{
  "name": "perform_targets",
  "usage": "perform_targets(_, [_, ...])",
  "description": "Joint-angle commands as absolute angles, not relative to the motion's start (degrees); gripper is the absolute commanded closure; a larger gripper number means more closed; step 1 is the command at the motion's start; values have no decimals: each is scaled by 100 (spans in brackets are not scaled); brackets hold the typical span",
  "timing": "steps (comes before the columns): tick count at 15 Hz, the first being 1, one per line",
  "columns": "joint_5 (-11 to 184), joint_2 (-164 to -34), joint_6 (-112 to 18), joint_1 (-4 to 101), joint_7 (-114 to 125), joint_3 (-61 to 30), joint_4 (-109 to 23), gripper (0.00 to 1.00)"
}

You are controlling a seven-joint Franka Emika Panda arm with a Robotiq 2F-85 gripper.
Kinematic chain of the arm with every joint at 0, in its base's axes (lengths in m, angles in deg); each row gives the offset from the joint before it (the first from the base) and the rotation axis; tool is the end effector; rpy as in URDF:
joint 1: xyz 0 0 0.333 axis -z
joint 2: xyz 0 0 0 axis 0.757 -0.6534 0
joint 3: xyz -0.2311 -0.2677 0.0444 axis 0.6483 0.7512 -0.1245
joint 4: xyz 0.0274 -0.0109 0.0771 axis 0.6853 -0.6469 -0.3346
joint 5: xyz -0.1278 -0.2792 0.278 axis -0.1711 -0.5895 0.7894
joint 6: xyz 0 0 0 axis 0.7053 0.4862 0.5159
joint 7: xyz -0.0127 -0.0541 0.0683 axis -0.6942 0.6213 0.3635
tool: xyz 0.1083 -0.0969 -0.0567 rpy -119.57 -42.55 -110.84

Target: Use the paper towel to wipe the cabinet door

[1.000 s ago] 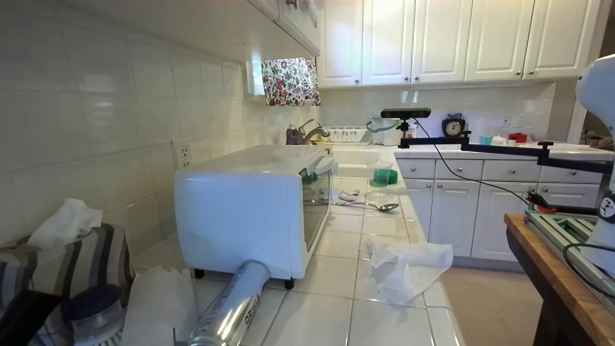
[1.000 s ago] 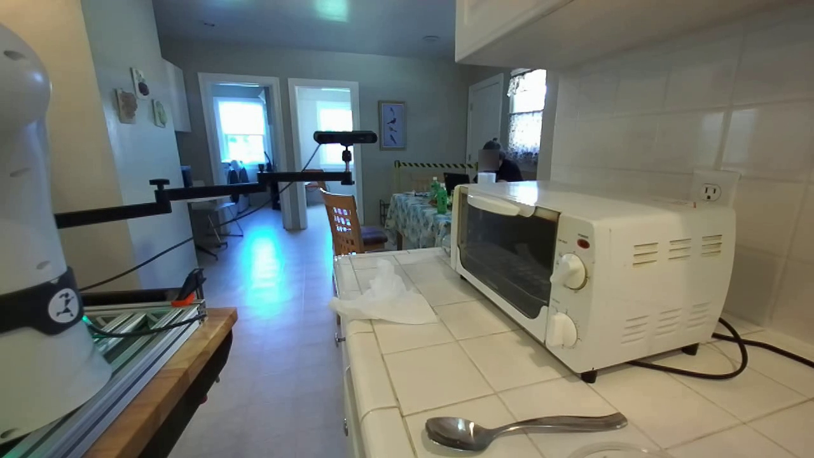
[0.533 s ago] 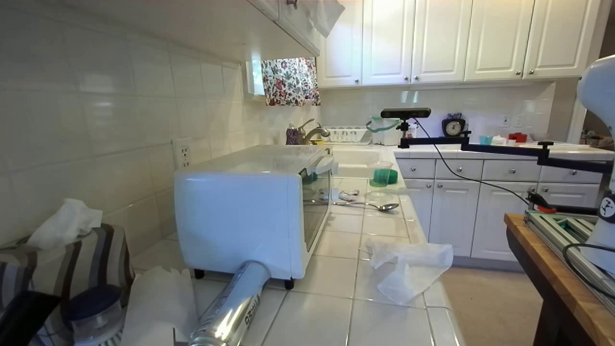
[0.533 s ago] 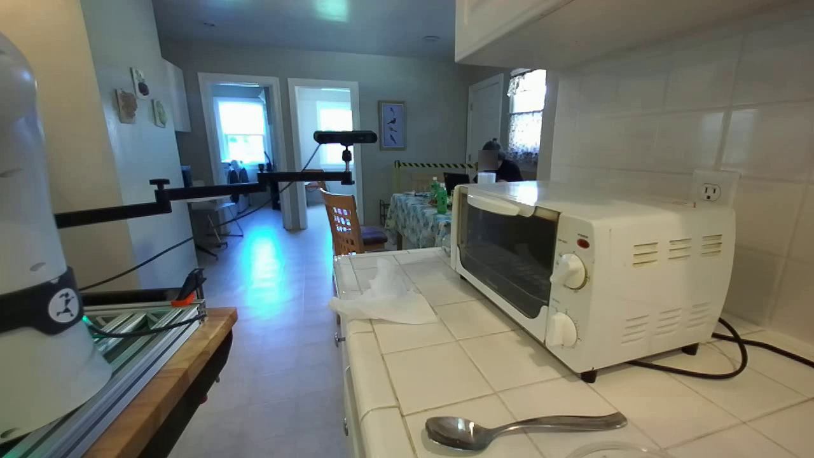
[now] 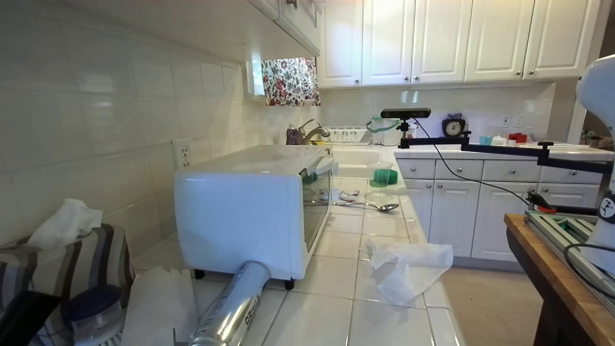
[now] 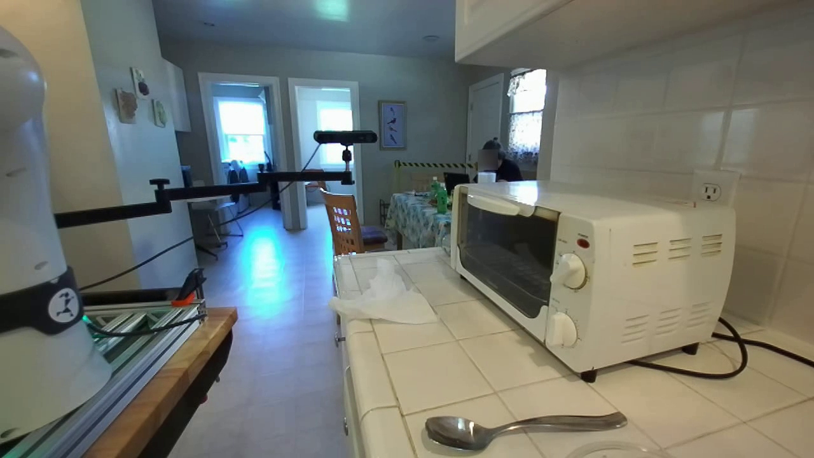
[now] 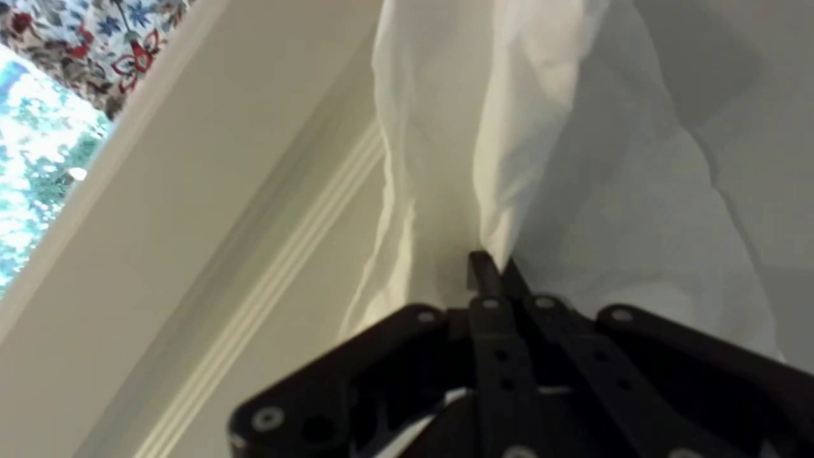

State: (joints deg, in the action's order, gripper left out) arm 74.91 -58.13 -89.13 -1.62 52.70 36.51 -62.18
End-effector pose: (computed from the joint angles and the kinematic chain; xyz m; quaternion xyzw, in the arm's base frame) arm 0.5659 -0.1664 0.7652 0.7249 0.2440 0.6105 0.2056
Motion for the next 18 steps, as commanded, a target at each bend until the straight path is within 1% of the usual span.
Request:
perform_targets(1, [7468,-5998,-8866,-490,5428,3744,-5957,100])
perform_targets(11, [7527,-6073,-8815,-613,5330,3692,-6255,100])
perform_targets(18, [7523,-6017,-8794,-303,5157,3411,-6630,100])
